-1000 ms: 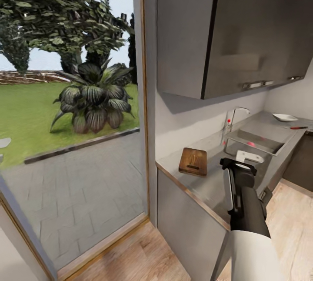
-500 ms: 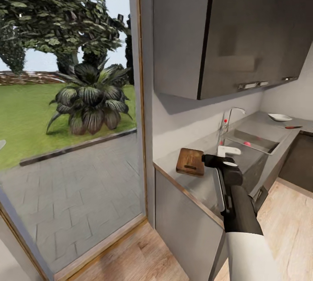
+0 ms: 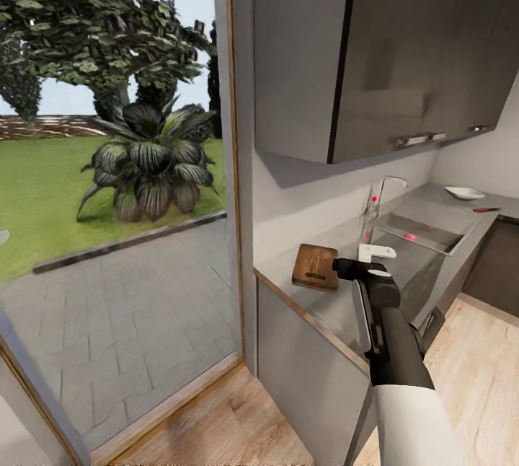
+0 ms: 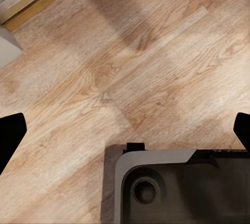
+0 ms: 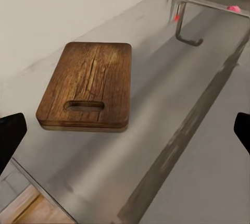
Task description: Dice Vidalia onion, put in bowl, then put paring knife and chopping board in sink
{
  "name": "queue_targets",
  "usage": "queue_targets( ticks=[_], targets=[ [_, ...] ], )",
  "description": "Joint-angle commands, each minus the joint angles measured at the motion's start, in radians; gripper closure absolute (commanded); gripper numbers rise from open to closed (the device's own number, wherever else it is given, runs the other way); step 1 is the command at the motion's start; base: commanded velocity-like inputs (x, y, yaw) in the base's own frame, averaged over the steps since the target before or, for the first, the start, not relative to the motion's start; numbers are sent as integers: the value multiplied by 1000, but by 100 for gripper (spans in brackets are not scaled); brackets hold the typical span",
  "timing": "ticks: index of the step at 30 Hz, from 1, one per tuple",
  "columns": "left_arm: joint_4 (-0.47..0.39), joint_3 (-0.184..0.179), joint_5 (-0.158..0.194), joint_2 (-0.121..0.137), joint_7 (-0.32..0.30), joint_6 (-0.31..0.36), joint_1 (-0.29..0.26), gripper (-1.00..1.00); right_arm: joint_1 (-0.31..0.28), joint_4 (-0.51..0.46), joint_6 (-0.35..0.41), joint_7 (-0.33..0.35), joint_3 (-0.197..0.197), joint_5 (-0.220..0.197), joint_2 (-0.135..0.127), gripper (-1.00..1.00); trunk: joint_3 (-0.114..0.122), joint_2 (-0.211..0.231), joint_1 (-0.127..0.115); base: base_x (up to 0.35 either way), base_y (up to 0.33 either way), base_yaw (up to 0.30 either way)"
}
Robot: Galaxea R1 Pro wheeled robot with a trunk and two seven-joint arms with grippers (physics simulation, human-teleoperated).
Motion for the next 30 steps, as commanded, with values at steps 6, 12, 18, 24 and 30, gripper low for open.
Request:
queue_targets(
  ticks=[6, 12, 18, 24, 30],
  targets=[
    [1, -2, 2, 0, 0, -2, 0, -100, 0, 6, 6, 3, -1, 8, 1, -100, -10, -1, 0, 0, 0, 0],
    [1, -2, 2, 0, -1, -2, 0, -100, 0, 14, 6, 3, -1, 8, 1, -100, -19, -1, 0, 0, 0, 0],
    [5, -3, 2, -1, -1, -2, 0, -100, 0, 15, 6, 3, -1, 8, 1, -100, -29, -1, 0, 35, 119, 0],
    [13, -33, 2, -7, -1, -2, 0, -100, 0, 15, 7, 3, -1, 8, 1, -100, -36, -1, 0, 103, 248, 0],
    [14, -44, 2, -8, -1, -2, 0, -100, 0, 15, 7, 3, -1, 8, 1, -100, -36, -1, 0, 109, 254, -71]
  ],
)
